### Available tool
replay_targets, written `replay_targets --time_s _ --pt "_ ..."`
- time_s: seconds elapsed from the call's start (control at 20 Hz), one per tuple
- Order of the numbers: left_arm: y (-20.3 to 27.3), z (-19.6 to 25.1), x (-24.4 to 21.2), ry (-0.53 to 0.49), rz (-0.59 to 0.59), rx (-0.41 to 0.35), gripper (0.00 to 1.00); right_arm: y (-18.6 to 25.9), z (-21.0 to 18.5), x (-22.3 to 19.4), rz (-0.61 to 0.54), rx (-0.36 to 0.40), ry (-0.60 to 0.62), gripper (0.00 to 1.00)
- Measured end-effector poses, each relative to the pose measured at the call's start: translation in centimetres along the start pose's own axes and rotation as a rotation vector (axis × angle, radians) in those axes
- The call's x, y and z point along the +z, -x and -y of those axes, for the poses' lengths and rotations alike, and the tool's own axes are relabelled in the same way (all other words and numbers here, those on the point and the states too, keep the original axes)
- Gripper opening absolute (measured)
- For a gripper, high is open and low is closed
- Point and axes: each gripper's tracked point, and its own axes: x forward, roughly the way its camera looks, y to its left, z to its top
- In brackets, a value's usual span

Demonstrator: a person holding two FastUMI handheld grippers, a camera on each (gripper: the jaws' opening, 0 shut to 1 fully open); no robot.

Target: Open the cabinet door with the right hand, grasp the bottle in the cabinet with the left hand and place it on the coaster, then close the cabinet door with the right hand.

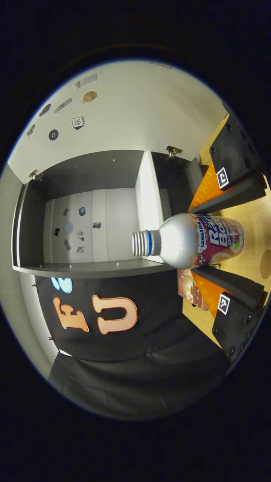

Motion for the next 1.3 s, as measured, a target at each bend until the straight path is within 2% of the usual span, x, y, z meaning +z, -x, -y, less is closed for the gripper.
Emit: replay_targets --time_s 0.1,0.15,0.2,0.45,0.5,0.55,0.65,0.85,1.15,1.3 --pt "0.8 -0.9 -2.9 0.005 -0.033 0.014 0.84 -0.3 -0.1 -1.3 -0.029 0.004 0.0 0.52" --pt "1.3 -1.4 -4.4 0.005 -0.041 0.02 0.86 -0.4 -0.1 -2.0 -0.043 0.005 -0.001 0.62" --pt "1.7 -1.9 -5.8 0.007 -0.046 0.024 0.86 -0.5 -0.2 -2.7 -0.059 0.009 -0.006 0.54" --pt "3.0 -3.9 -14.0 0.033 -0.146 0.059 0.86 -1.5 -0.3 -6.5 -0.164 0.014 0.013 0.58" --pt "3.1 -4.2 -15.4 0.037 -0.161 0.064 0.86 -1.7 -0.2 -6.8 -0.176 0.012 0.02 0.67" --pt "3.1 -4.6 -16.5 0.038 -0.167 0.07 0.86 -2.0 -0.2 -7.1 -0.191 0.011 0.024 0.58" --pt "2.9 -5.0 -18.7 0.013 -0.193 0.079 0.86 -2.2 -0.2 -8.0 -0.227 0.012 0.035 0.58" --pt "3.2 -5.7 -21.2 0.008 -0.207 0.091 0.86 -2.6 0.1 -8.8 -0.265 0.005 0.056 0.59" --pt "3.3 -6.1 -21.6 -0.027 -0.182 0.103 0.86 -3.2 0.2 -9.1 -0.29 0.004 0.08 0.59" --pt "3.2 -6.2 -21.8 -0.013 -0.178 0.107 0.86 -3.6 0.1 -9.7 -0.299 0.011 0.076 0.59"
